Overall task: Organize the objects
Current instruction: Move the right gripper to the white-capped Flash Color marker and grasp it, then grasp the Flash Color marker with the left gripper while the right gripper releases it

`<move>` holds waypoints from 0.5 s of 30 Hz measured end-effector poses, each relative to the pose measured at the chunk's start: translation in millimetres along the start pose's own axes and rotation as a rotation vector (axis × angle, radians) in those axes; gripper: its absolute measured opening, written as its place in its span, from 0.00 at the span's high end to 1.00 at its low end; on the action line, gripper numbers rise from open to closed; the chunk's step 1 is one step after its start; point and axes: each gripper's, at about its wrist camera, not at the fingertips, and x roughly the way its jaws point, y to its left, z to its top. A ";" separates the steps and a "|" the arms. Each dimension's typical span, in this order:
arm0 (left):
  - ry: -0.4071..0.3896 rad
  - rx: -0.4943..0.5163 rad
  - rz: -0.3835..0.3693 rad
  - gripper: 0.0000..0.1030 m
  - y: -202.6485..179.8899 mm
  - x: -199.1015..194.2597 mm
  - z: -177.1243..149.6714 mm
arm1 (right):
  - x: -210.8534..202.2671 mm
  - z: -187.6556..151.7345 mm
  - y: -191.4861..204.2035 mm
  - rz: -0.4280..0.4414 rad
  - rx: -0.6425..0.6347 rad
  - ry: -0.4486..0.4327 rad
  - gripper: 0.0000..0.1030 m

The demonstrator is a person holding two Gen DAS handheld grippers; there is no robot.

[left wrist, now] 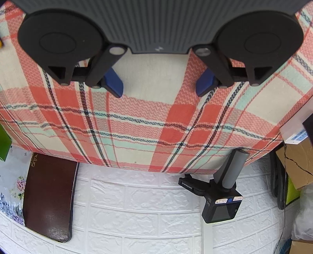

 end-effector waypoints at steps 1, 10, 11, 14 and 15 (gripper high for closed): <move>0.003 -0.003 0.007 0.19 -0.5 -0.8 -0.4 | -5.1 -4.0 -0.1 -0.005 -0.002 -0.005 0.81; 0.000 0.022 0.064 0.19 -14.3 -25.4 -15.2 | -18.9 -13.0 -12.6 -0.009 0.034 -0.025 0.81; 0.001 0.023 0.067 0.19 -14.9 -27.1 -16.1 | -20.5 -15.3 -13.2 -0.011 0.032 -0.028 0.81; 0.001 0.027 0.073 0.19 -16.8 -31.8 -19.5 | -24.5 -20.7 -13.7 -0.023 0.033 -0.038 0.81; 0.002 0.027 0.075 0.19 -17.3 -33.2 -20.5 | -25.4 -21.5 -14.4 -0.026 0.035 -0.040 0.81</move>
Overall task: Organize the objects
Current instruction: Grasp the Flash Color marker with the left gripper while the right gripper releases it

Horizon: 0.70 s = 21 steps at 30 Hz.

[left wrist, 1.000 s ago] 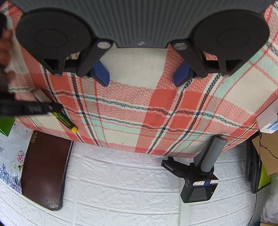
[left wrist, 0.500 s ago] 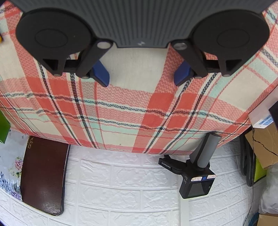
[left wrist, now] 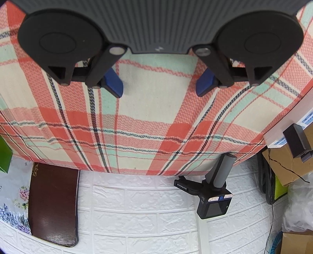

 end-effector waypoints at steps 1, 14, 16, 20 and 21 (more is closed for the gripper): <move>0.000 0.000 0.002 0.19 -0.7 -1.7 -1.2 | -0.8 -0.7 -0.6 -0.003 0.002 -0.002 0.81; 0.131 0.072 -0.288 0.19 -63.5 -51.0 -16.0 | -14.3 -2.3 -35.2 -0.143 0.098 -0.034 0.82; 0.192 0.062 -0.406 0.20 -81.9 -55.6 -8.2 | -17.3 -4.6 -36.9 -0.150 0.101 -0.036 0.82; 0.343 0.008 -0.588 0.21 -119.7 -62.4 1.5 | -28.0 -10.2 -39.7 -0.165 0.082 -0.032 0.81; 0.375 0.000 -0.620 0.21 -128.4 -64.4 2.2 | -31.9 -12.4 -40.5 -0.168 0.079 -0.031 0.80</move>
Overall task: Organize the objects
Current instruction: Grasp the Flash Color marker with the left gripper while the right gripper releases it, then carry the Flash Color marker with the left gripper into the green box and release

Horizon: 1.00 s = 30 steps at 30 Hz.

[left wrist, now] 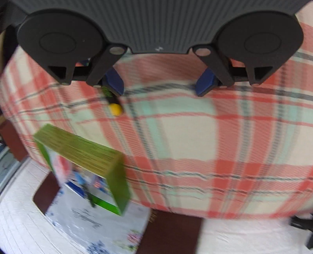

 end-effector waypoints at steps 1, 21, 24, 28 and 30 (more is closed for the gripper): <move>0.026 -0.011 -0.030 0.21 -6.6 2.8 1.4 | -4.5 -2.3 -1.3 -0.007 -0.006 0.000 0.78; -0.110 0.093 -0.190 0.75 -104.3 21.6 80.1 | -15.5 51.4 -26.9 -0.070 -0.089 -0.278 0.81; -0.156 0.150 -0.177 0.75 -127.3 31.7 114.2 | 10.9 85.0 -44.3 -0.103 -0.049 -0.321 0.81; -0.168 0.206 -0.157 0.75 -148.1 53.8 144.5 | 50.1 117.4 -65.5 -0.128 0.030 -0.319 0.81; -0.182 0.236 -0.105 0.73 -153.4 64.3 152.8 | 70.2 126.8 -74.0 -0.159 0.058 -0.307 0.81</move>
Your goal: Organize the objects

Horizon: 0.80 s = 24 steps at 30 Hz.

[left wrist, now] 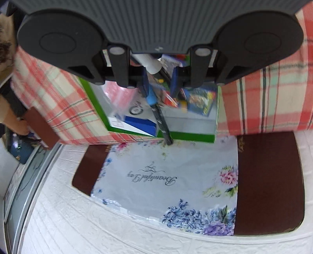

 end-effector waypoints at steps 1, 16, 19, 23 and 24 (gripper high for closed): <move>-0.007 0.017 0.045 0.71 -0.1 4.7 1.3 | 13.4 0.2 -0.9 -0.012 -0.001 0.023 0.78; -0.032 0.114 0.204 0.57 13.1 -66.2 -51.7 | -75.5 -27.6 7.3 0.007 0.126 0.044 0.65; -0.026 0.109 0.211 0.56 16.6 -84.1 -68.8 | -91.6 -32.2 4.4 0.016 0.151 0.084 0.64; -0.018 0.104 0.225 0.53 22.3 -104.1 -92.3 | -113.0 -39.3 -1.0 0.007 0.201 0.132 0.62; -0.016 0.106 0.228 0.53 23.7 -108.4 -97.5 | -118.1 -40.7 -1.9 0.001 0.210 0.141 0.62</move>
